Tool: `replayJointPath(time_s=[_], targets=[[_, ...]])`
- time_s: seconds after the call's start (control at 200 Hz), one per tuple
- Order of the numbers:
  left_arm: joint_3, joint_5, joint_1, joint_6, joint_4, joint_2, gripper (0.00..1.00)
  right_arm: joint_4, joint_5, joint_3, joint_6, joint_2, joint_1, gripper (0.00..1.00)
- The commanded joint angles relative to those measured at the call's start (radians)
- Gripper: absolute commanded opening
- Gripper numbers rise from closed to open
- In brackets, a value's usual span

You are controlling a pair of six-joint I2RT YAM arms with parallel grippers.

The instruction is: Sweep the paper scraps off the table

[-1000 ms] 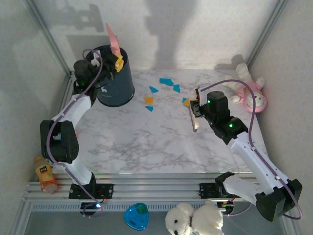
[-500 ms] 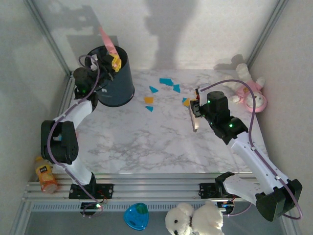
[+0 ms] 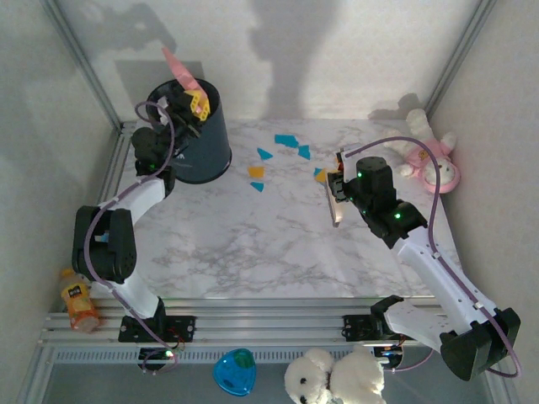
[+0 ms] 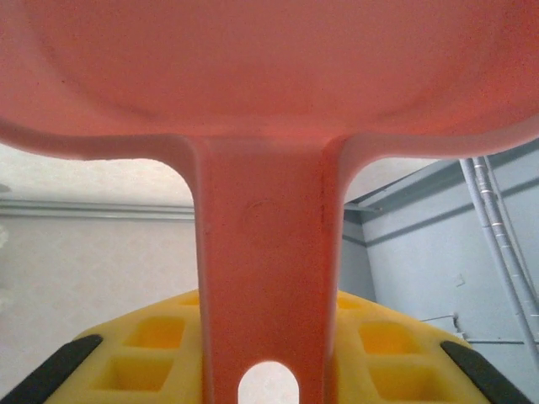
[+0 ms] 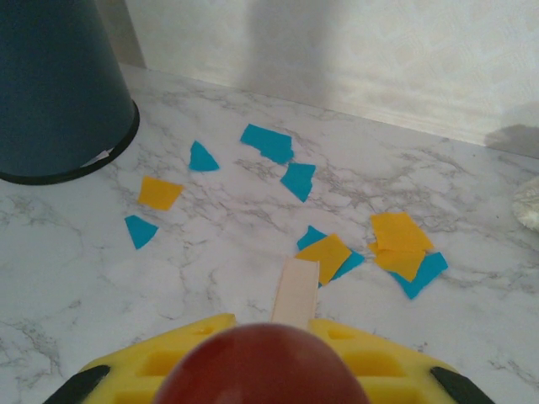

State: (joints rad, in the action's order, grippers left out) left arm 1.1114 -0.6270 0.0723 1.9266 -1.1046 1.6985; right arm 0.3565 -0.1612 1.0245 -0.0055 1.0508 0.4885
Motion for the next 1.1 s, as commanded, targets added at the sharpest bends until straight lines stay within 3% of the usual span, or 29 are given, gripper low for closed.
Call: replayJointPath(time_s=[0.0,0.17,0.315,0.491,0.791,1.096], targets=[[-0.015,0.027,0.011,0.03,-0.109,-0.016,0.12,-0.033,-0.005,-0.004,0.015,-0.003,-0.004,0.0],[0.008,0.007,0.015,-0.042,-0.032,-0.032,0.12,-0.039,-0.008,-0.012,0.014,-0.01,-0.004,0.0],[0.07,-0.028,0.016,-0.233,0.177,-0.066,0.12,-0.049,-0.003,-0.02,0.022,-0.007,-0.004,0.0],[0.157,-0.057,0.016,-0.538,0.49,-0.111,0.13,-0.082,0.003,-0.039,0.032,-0.005,-0.004,0.0],[0.472,0.055,0.072,-1.284,1.274,-0.111,0.12,-0.127,0.009,-0.078,0.057,-0.012,-0.039,0.0],[0.484,0.207,0.182,-1.684,1.478,-0.135,0.13,-0.16,0.066,-0.112,0.102,-0.023,-0.132,0.0]])
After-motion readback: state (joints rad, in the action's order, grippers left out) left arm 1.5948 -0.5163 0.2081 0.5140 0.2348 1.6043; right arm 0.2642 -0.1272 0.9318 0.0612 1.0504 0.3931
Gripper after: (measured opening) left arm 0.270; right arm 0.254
